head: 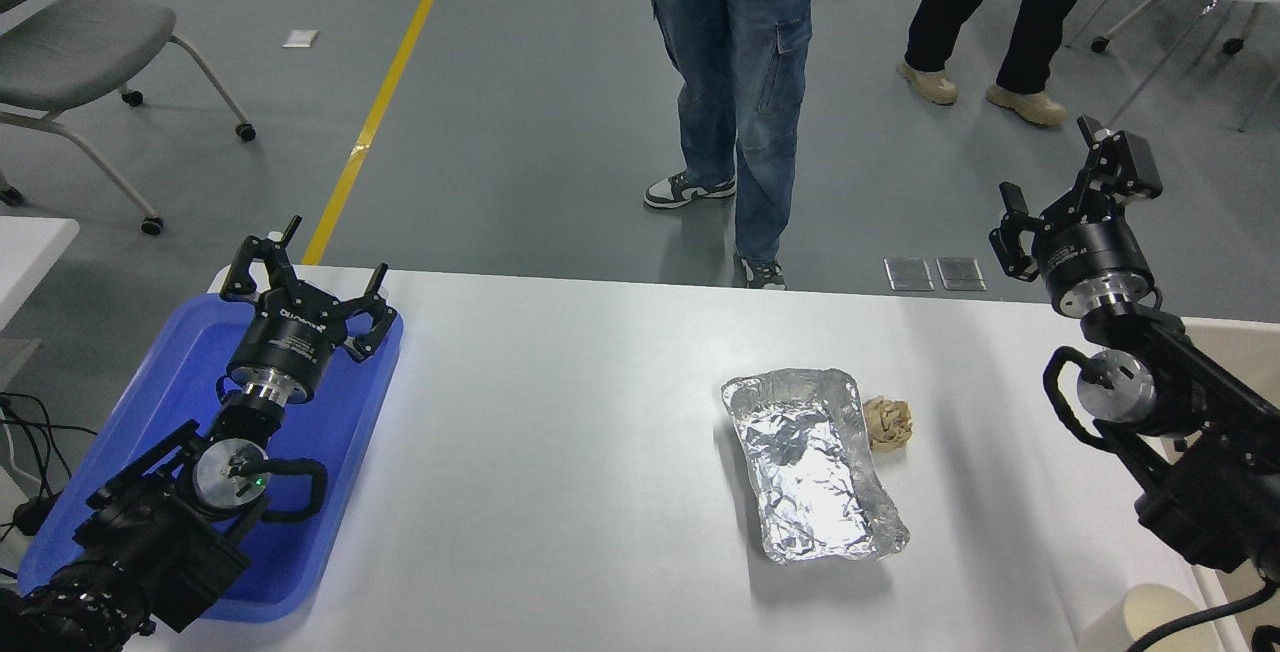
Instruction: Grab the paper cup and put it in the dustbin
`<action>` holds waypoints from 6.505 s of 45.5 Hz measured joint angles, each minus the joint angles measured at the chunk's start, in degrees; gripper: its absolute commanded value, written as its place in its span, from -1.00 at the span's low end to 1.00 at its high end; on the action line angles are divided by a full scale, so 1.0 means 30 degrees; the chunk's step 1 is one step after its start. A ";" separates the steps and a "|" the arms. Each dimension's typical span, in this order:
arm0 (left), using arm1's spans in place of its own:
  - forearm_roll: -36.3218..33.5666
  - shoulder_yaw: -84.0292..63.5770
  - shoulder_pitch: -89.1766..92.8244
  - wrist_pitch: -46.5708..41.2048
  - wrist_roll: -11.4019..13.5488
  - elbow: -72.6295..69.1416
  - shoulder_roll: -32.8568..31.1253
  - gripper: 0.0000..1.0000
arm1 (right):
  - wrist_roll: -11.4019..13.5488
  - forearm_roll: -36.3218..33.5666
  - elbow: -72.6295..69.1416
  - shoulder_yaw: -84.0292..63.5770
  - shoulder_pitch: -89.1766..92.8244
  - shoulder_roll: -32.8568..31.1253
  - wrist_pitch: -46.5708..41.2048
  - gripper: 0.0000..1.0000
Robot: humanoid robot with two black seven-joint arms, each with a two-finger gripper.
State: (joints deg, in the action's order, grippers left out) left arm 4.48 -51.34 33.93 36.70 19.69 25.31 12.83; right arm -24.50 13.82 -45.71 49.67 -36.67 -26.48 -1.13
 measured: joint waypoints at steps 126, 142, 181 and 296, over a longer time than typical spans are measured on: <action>-0.0006 0.0004 0.0000 -0.0020 0.0000 -0.0001 0.0000 1.00 | 0.1474 1.7470 -1.2248 -4.2060 -2.6085 -1.0131 -1.0657 1.00; -0.0007 0.0003 0.0000 -0.0014 -0.0001 0.0000 0.0001 1.00 | 0.1503 1.7589 -0.9751 -3.8081 -1.9089 -1.0536 -0.8040 0.98; -0.0002 0.0003 0.0000 -0.0014 0.0000 -0.0001 0.0000 1.00 | 0.1451 1.7374 -0.6982 -3.3469 -1.0742 -1.0476 -0.4164 0.82; -0.0002 0.0004 0.0001 0.0013 0.0000 -0.0001 0.0000 1.00 | 0.0218 1.7156 -0.6631 -3.1757 -2.5339 -1.3658 -1.2550 -1.00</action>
State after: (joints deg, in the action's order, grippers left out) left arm 4.48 -51.33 33.93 36.74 19.69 25.31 12.83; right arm -23.85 65.29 -65.61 -45.60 -112.68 -67.45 -38.78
